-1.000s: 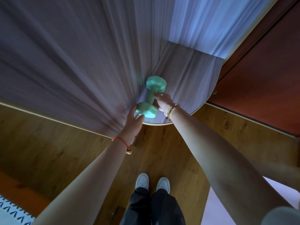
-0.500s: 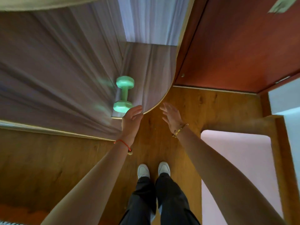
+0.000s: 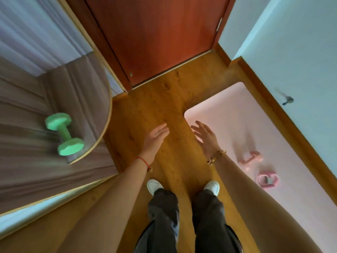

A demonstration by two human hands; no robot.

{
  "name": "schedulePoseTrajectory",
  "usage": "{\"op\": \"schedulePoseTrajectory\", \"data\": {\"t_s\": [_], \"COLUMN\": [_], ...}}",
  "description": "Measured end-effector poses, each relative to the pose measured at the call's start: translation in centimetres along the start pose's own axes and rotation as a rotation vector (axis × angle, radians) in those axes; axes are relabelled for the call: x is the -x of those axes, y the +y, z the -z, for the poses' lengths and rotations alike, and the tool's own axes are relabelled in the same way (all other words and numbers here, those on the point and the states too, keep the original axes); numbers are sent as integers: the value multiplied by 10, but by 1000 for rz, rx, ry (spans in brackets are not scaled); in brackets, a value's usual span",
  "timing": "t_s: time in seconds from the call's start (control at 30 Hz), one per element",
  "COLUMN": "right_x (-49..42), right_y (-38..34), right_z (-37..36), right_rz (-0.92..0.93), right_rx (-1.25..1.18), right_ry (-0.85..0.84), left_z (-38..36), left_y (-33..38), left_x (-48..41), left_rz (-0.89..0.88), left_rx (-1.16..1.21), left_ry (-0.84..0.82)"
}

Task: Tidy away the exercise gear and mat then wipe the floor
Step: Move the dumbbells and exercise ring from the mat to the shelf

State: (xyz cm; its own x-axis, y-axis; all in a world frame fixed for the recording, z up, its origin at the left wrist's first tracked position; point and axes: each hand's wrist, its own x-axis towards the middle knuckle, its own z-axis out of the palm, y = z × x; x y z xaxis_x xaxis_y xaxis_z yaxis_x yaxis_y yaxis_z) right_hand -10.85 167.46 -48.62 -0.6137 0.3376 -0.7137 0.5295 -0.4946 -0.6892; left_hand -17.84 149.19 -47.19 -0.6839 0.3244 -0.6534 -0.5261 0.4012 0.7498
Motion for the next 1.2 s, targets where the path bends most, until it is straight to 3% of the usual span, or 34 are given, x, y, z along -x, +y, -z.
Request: {"op": "schedulePoseTrajectory", "data": {"t_s": [0.27, 0.63, 0.87, 1.2], "right_x": [23, 51, 30, -70], "right_y": [27, 73, 118, 229], "right_z": [180, 360, 430, 498], "right_rz": [22, -55, -111, -169], "right_rx": [-179, -390, -463, -465], "right_ry": [268, 500, 585, 649], "left_z": [-150, -342, -428, -515], "left_y": [6, -14, -46, -161], "left_x": [-18, -33, -69, -166], "left_rz": [13, 69, 58, 87], "left_rx": [-155, -308, -421, -577], "left_ry": [-186, -380, -451, -546]}}
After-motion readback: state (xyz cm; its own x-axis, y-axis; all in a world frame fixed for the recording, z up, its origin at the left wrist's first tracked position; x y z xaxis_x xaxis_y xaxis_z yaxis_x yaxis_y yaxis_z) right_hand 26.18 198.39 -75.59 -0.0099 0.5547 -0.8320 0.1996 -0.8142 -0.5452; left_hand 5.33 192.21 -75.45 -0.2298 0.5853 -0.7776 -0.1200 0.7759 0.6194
